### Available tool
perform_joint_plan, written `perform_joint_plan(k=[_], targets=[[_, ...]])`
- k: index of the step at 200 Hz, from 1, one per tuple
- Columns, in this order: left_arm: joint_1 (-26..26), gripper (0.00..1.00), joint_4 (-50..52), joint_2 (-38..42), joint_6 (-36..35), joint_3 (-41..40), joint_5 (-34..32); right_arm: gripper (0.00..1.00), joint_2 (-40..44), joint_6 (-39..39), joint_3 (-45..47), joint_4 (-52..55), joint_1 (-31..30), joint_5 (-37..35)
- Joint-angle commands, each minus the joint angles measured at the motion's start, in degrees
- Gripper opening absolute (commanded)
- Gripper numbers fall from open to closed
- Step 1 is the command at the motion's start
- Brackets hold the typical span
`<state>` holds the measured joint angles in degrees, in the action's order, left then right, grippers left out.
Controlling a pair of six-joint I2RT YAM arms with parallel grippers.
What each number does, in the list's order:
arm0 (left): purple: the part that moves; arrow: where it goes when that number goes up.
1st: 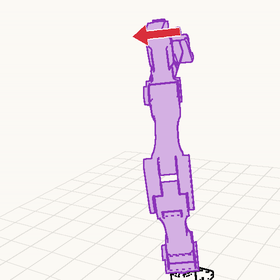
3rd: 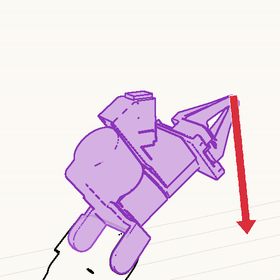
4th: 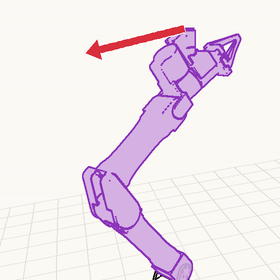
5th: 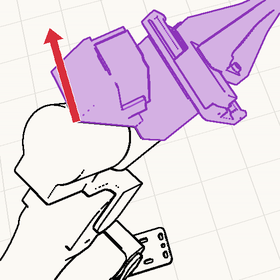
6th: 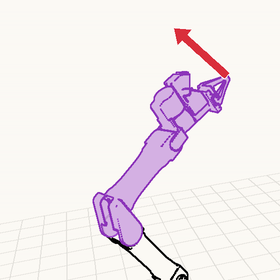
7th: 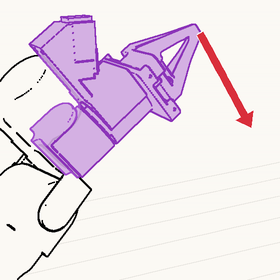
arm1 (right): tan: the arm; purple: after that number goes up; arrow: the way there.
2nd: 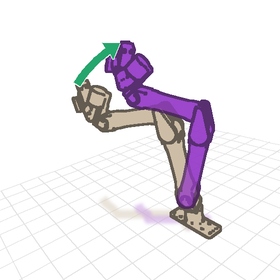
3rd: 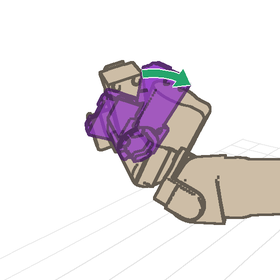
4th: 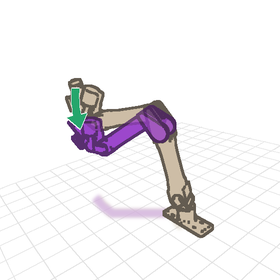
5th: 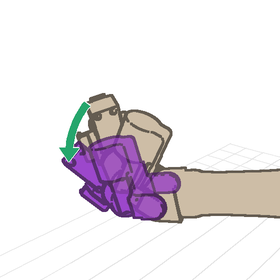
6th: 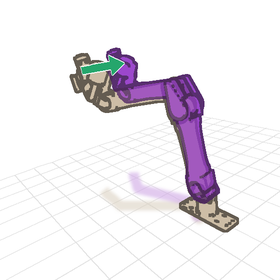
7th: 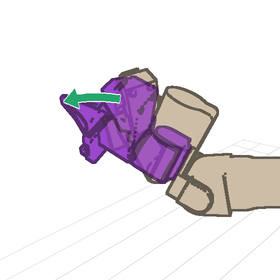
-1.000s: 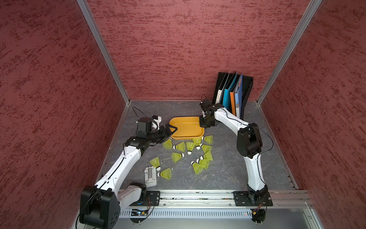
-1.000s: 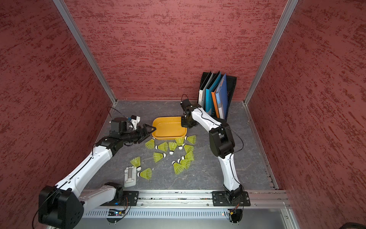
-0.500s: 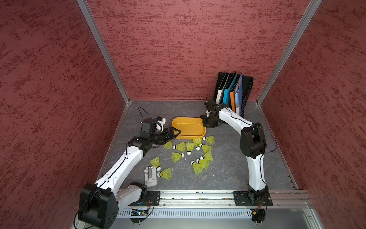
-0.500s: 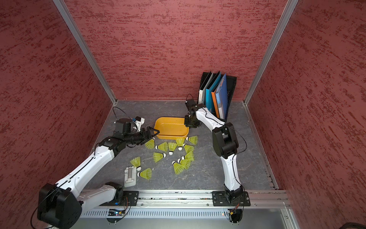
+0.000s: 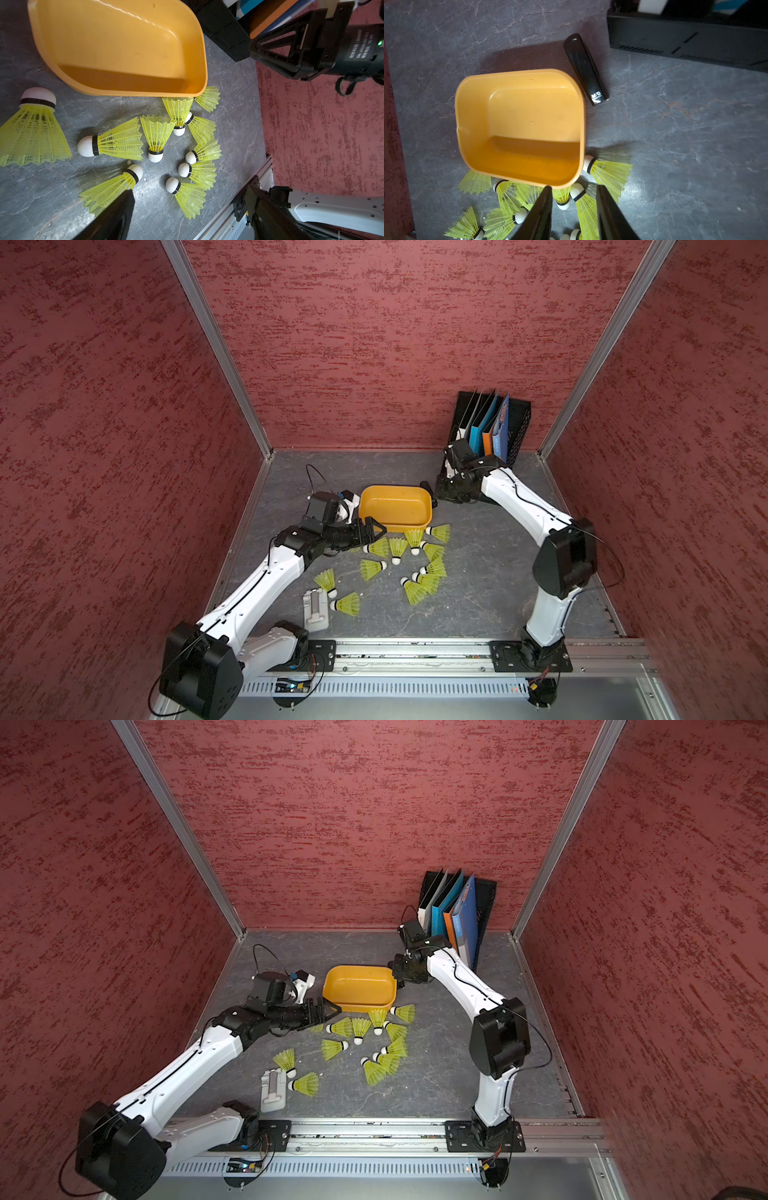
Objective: Put the shuttlecocks into the storage box
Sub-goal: Place the storage box at the center of the board, then pick up the shuttlecock at the center of the board.
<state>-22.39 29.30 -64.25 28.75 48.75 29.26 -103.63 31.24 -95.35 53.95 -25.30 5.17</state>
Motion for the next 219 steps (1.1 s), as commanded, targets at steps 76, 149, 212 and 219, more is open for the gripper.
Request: perform_joint_plan(k=[76,149,212,219], targets=[[-2.9,0.86,9.6,10.3,2.5,-3.2,-7.9,0.46,15.5,11.2,22.8,-4.3,-23.9,-7.3],[-4.3,0.88,17.1,23.6,3.9,-8.2,-6.1,0.51,4.4,22.0,23.5,-17.7,-33.2,-11.9],[-5.3,1.0,17.6,30.3,8.8,-11.4,-4.3,0.5,-2.4,29.1,22.9,-21.8,-35.4,-19.1],[-5.4,1.0,17.9,30.9,9.4,-11.7,-4.6,0.5,-2.9,29.4,22.8,-21.8,-35.4,-19.5]])
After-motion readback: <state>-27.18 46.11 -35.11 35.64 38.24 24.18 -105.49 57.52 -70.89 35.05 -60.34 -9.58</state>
